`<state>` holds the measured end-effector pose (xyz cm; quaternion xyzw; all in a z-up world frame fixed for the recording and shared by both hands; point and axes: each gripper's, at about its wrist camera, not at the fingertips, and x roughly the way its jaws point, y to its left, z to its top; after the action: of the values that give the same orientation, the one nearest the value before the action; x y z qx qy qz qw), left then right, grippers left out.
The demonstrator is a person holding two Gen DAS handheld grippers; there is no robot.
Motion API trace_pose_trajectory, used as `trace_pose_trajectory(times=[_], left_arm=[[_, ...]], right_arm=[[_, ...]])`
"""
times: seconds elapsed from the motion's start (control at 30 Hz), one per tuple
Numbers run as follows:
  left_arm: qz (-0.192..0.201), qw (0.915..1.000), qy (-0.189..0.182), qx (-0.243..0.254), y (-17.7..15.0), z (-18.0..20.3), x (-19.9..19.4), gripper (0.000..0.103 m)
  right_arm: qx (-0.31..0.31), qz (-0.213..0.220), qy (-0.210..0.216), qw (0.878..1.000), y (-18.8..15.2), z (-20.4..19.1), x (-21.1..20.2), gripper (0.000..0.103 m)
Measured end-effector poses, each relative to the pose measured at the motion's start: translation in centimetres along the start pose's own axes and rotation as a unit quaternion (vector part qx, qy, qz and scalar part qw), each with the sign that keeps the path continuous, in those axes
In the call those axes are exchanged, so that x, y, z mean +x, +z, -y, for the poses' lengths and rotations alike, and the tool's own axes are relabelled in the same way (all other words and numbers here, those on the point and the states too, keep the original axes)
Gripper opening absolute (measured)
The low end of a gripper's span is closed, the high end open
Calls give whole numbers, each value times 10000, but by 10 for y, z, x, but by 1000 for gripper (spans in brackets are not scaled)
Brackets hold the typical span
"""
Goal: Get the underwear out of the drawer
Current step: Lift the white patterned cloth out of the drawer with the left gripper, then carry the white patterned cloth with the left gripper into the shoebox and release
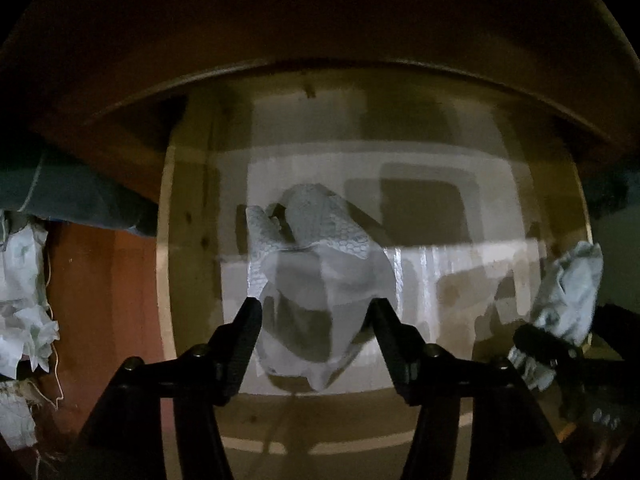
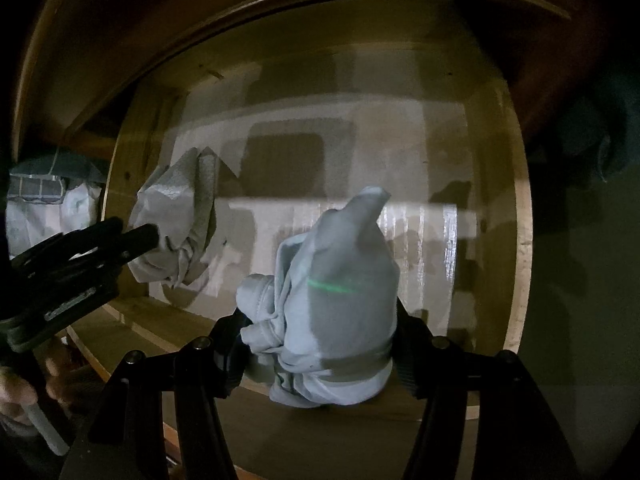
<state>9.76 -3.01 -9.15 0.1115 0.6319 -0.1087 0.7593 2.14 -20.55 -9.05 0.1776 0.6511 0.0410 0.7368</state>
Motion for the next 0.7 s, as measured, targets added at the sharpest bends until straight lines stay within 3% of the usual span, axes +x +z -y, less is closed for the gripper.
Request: trace_pose_trajectory(times=[0.13,0.5,0.53,0.57,0.7], left_arm=[[-278,9995,155,46,4,7,15,59],[-681,9975,125,-109,11,9,37,57],[-670,9976,78,-133,11,8,37,52],[-634,9978,69,-159,11,7,36,29],[-530,9983,78,-213,10,3,32,17]], right_arm=[[18,-20,4,10000,1,-1,2,58],[-48,-84,-27,9999,1,-3,5,59],[-48,-84,-32,9999,0,-3,5,59],[-52,-84,-35,9999,0,-4,5,59],[-50,-82,-28,9999,1,-2,5,59]])
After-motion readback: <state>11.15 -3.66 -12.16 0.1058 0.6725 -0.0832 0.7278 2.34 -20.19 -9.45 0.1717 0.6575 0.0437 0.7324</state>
